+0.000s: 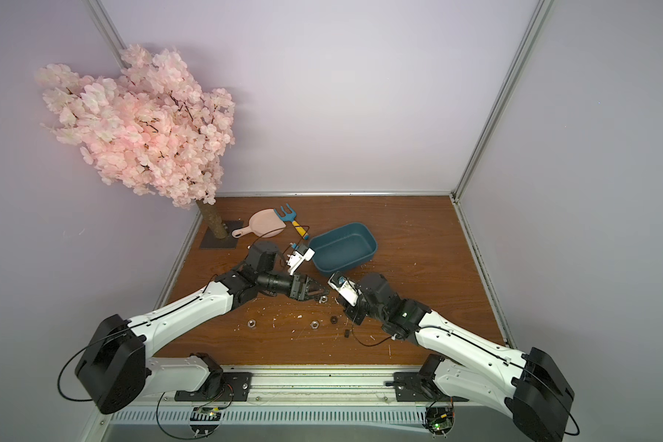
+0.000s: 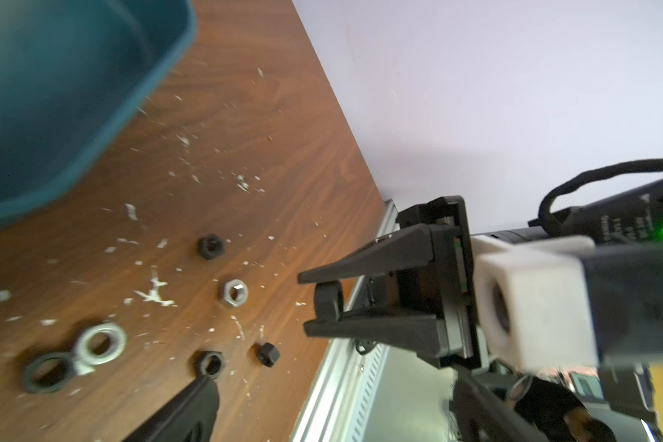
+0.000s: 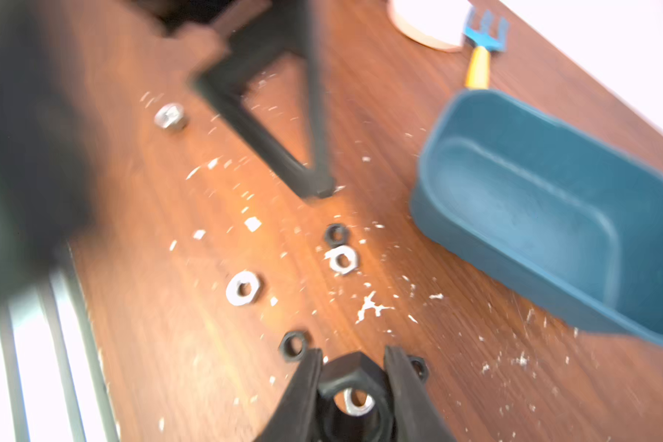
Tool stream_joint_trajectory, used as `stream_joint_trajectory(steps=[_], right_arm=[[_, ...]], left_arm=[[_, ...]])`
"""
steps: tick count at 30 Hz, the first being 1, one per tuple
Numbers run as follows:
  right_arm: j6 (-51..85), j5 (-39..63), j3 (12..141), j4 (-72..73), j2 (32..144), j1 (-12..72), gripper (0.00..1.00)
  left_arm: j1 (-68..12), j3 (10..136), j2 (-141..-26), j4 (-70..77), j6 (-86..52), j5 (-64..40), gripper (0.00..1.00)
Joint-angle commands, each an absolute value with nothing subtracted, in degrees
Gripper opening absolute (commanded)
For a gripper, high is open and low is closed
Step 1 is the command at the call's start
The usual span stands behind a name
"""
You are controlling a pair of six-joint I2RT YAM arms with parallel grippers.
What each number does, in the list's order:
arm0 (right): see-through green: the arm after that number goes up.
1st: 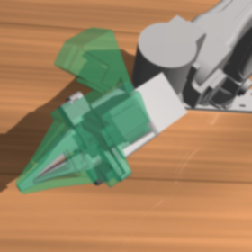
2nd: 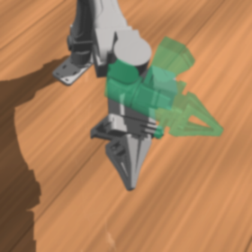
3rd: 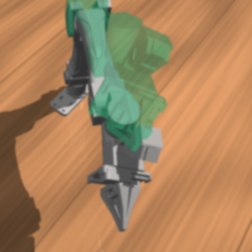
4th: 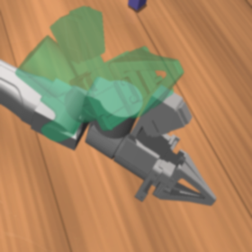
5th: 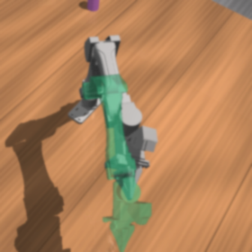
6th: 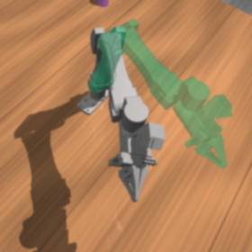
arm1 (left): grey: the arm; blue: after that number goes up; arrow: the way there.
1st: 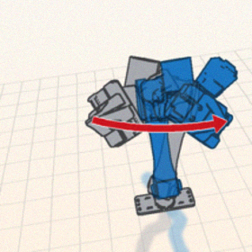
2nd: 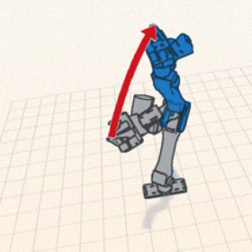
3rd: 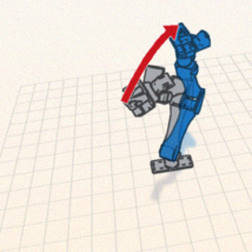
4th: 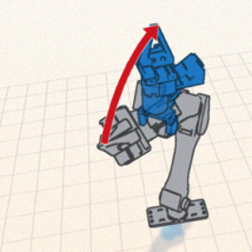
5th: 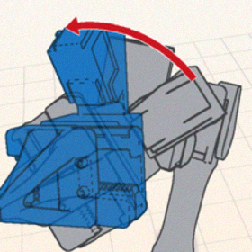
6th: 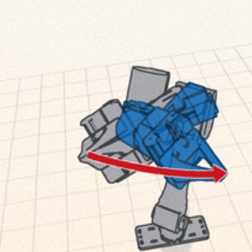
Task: Put the nuts on the desktop into the storage box
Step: Pick up the nut from the center of the board, then place the nut in the storage box.
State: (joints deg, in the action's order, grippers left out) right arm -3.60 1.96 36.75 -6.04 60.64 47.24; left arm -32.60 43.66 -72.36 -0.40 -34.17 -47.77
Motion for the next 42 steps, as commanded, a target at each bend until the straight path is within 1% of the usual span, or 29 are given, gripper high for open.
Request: stream_joint_trajectory(steps=[1,4,8,10,14,17,23,26,30,35,42], right_arm=[[7.53,4.73,43.21,-4.54,65.2,42.56,0.16],[12.04,4.6,49.27,-6.48,72.63,39.4,0.14],[14.7,3.29,55.07,-5.22,81.76,36.29,0.12],[15.46,1.81,58.2,-4.48,86.29,34.84,0.11],[16.23,-2.93,64.89,-5.47,94.82,32.22,0.15],[15.84,-6.56,68.98,-5.58,100.66,30.44,0.15],[15.9,-5.04,78.24,-9.12,112.64,25.54,0.14],[15.75,-5.31,82.79,-11.23,117.45,24.45,0.16],[16.57,-7.38,85.76,-11.54,120.51,24.31,0.18],[18.19,-6.67,87.73,-10.56,123.04,24.34,0.22],[19.51,-7.95,90.04,-10.57,125.45,24.43,0.3]], left_arm=[[-29.78,42.63,-68.75,-5.11,-32.58,-36.2,0.99],[-29.49,43.82,-65.85,-9.67,-29.91,-25.74,0.99],[-29.43,44.33,-62.67,-10.91,-27.99,-19.15,0.99],[-29.43,44.42,-61.64,-10.88,-27.43,-18.08,0.99],[-29.44,44.11,-60.7,-11.07,-26.89,-17.92,0.99],[-29.36,42.72,-59.89,-10.58,-27.48,-18.0,0.99],[-29.35,38.86,-57.64,-7.65,-30.56,-19.08,0.99],[-29.31,38.3,-56.97,-8.47,-30.76,-17.73,0.99],[-29.35,37.89,-56.51,-9.05,-31.33,-16.35,0.99],[-29.29,37.53,-55.75,-9.41,-32.64,-12.98,0.99],[-29.26,35.83,-52.47,-10.62,-35.75,-7.33,0.99]])
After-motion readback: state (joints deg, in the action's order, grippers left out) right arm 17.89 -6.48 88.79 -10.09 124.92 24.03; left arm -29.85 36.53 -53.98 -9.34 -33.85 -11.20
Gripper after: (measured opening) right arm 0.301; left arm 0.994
